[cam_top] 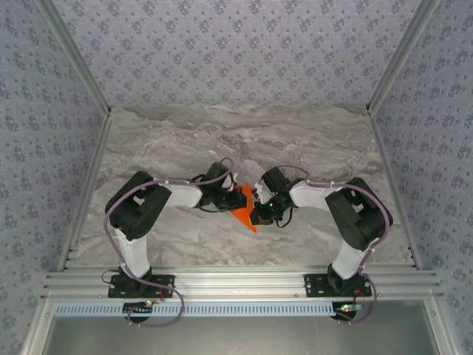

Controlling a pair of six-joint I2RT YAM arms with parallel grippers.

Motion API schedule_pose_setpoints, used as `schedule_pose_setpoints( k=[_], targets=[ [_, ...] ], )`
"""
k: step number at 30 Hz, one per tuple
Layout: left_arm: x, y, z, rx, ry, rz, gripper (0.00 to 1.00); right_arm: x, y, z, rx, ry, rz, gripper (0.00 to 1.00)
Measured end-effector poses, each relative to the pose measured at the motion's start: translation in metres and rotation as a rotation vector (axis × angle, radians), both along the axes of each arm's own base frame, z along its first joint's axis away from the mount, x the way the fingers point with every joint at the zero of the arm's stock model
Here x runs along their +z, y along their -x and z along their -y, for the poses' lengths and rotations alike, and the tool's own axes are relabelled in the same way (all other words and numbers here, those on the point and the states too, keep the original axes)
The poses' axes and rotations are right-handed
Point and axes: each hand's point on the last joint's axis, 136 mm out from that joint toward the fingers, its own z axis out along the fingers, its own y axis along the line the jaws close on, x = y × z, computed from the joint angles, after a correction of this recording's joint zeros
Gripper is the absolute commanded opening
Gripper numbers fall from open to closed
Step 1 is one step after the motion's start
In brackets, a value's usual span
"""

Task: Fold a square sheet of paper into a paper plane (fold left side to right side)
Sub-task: Fourth fold the wing at the center of the table.

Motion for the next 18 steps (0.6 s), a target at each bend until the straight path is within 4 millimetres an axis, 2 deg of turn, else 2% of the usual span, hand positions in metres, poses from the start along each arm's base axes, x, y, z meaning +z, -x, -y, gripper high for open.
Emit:
schedule_pose_setpoints(
  k=[5,14,18],
  targets=[
    [0.000,-0.036,-0.012,0.025,-0.012,0.026,0.04,0.000,0.001,0.000,0.009,0.003,0.005,0.00],
    [0.000,-0.071,-0.023,0.015,0.006,0.047,0.04,0.000,0.001,-0.001,0.012,0.005,0.009,0.00],
    [0.001,-0.081,-0.030,0.020,0.035,0.043,0.05,0.000,0.001,-0.001,0.013,0.006,0.012,0.00]
  ],
)
